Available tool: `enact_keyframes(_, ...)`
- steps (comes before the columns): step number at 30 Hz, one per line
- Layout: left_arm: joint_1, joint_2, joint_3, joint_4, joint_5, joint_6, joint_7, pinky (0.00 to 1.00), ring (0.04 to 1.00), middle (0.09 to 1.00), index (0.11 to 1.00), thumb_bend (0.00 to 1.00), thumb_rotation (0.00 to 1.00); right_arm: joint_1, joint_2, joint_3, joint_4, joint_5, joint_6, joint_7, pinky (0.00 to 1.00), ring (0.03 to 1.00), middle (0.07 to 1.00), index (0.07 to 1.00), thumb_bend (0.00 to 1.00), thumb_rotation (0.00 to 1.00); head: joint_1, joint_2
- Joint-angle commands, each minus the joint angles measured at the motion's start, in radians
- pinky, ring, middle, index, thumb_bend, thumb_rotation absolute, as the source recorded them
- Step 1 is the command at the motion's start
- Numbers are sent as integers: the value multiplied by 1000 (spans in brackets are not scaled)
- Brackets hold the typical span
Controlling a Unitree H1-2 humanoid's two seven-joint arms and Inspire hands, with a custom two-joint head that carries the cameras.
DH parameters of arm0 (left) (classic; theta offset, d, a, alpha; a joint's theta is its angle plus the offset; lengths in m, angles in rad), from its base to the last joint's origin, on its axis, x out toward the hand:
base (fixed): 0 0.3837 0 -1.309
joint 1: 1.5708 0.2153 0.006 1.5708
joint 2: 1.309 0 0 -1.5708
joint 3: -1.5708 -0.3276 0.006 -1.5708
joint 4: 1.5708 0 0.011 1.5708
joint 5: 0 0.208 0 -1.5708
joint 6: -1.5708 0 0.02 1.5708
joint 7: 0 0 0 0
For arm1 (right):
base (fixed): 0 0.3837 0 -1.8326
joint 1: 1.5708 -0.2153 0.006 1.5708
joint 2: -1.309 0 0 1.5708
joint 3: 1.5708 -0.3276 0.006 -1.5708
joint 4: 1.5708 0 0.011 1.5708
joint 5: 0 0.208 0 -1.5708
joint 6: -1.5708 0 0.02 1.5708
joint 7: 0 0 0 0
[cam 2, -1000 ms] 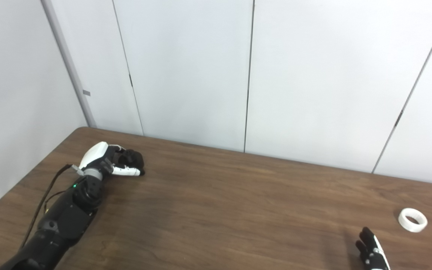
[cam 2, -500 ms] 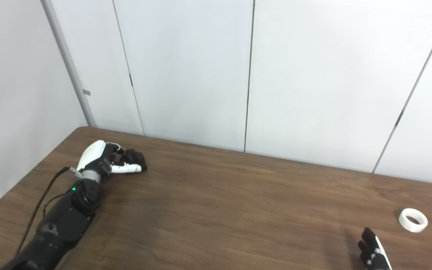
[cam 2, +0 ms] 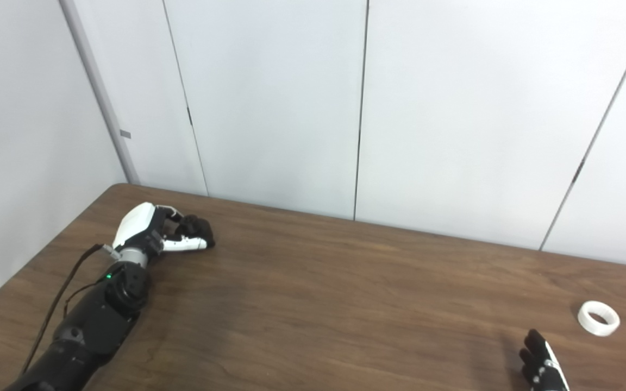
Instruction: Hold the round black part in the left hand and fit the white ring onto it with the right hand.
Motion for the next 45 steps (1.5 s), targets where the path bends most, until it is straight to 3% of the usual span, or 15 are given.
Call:
enact_keyframes(1, -15, 27, 6, -78, 24, -4, 18, 891, 879, 774, 485, 520, 43, -1, -11, -10, -7, -11, 10, -13, 994, 956, 962, 953, 526, 1000, 1, 1)
enact_keyframes(9, 73, 9, 1, -294, 59, 65, -27, 848, 885, 784, 486, 522, 47, -7, 2, -5, -12, -3, 17, -10, 995, 949, 956, 949, 493, 1000, -8, 12)
enact_keyframes(17, 150, -37, -23, -536, 73, 145, -141, 856, 884, 797, 485, 522, 48, -11, 3, 10, -13, -32, 10, -15, 1000, 955, 961, 953, 451, 1000, -27, 22)
enact_keyframes(28, 230, -83, -137, -752, 182, 119, -235, 931, 909, 813, 485, 522, 48, -9, 23, 33, -37, -71, 29, -35, 1000, 957, 952, 938, 434, 1000, -82, 42)
enact_keyframes(45, 347, -233, -270, -872, 351, 34, -258, 1000, 926, 828, 484, 523, 52, -10, 50, 55, -57, -97, 42, -53, 994, 955, 944, 921, 468, 1000, -192, 94)
